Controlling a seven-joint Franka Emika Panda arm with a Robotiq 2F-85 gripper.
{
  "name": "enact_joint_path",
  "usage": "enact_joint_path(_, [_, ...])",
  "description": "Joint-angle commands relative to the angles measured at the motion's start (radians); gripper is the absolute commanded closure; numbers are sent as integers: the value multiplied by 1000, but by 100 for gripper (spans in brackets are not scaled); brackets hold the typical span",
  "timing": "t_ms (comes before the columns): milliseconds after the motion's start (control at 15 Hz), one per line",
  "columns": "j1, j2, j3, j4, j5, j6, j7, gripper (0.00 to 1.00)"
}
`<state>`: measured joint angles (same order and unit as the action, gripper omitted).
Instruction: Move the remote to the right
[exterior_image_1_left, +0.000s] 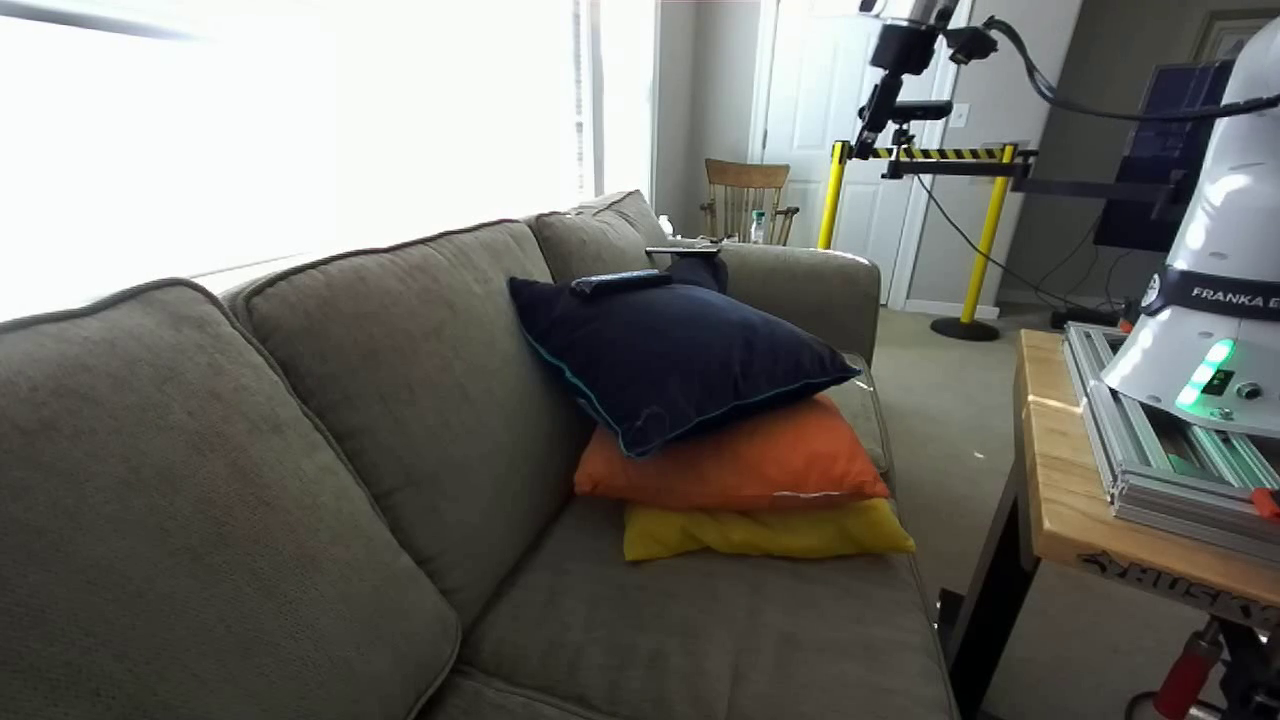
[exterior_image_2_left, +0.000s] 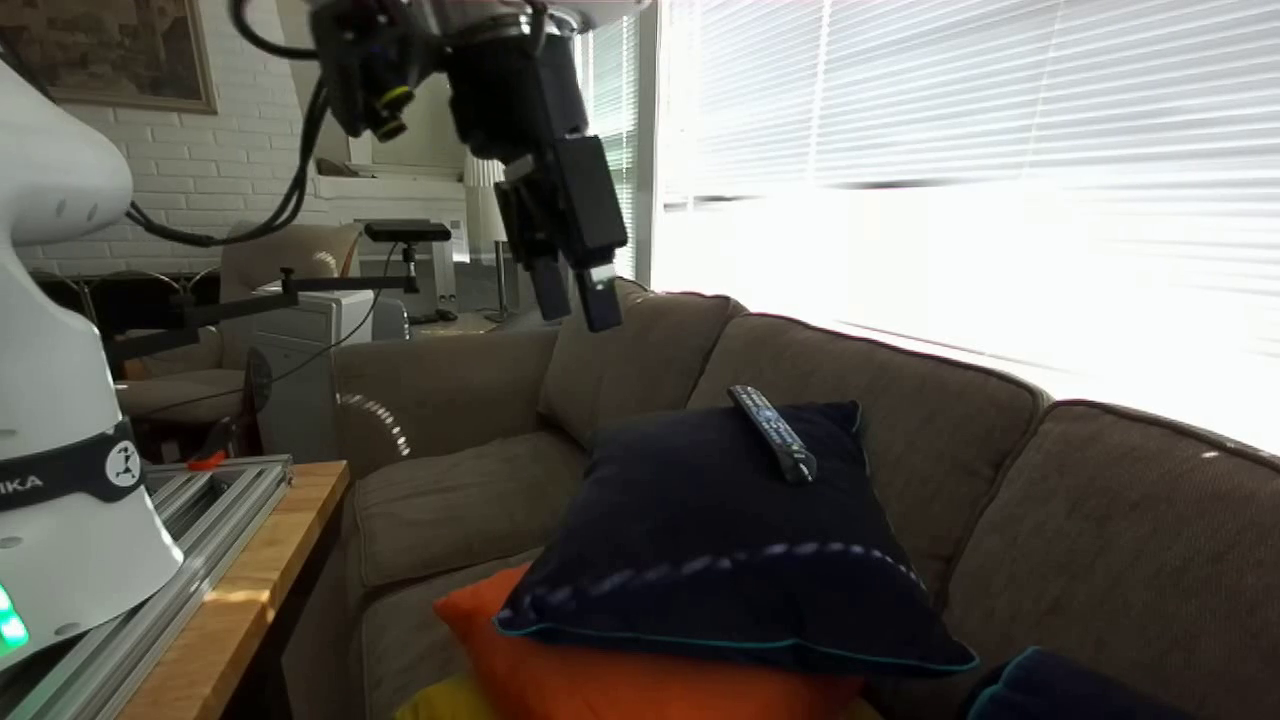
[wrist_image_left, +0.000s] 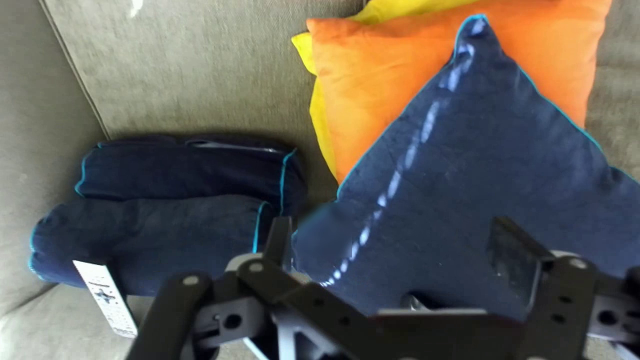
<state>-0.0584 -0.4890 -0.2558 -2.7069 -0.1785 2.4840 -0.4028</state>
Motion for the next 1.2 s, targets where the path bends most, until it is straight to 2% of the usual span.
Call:
enact_joint_path(0, [103,171,-17,121,153,61,-60,0])
enact_joint_path(200, [99,291,36,209,224,84,66,0])
enact_joint_path(333, [56,365,92,265,190,91,219,0])
enact_joint_path(600, [31,498,150,360,166,54,458,0])
enact_joint_path(667, [48,501,151,372,262,4,353,0])
enact_joint_path(733, [56,475,158,359,353,-11,180,0])
enact_joint_path(800, [35,472,163,329,241,43,328,0])
enact_joint_path(1133, [30,481,170,333,255,41,312,0])
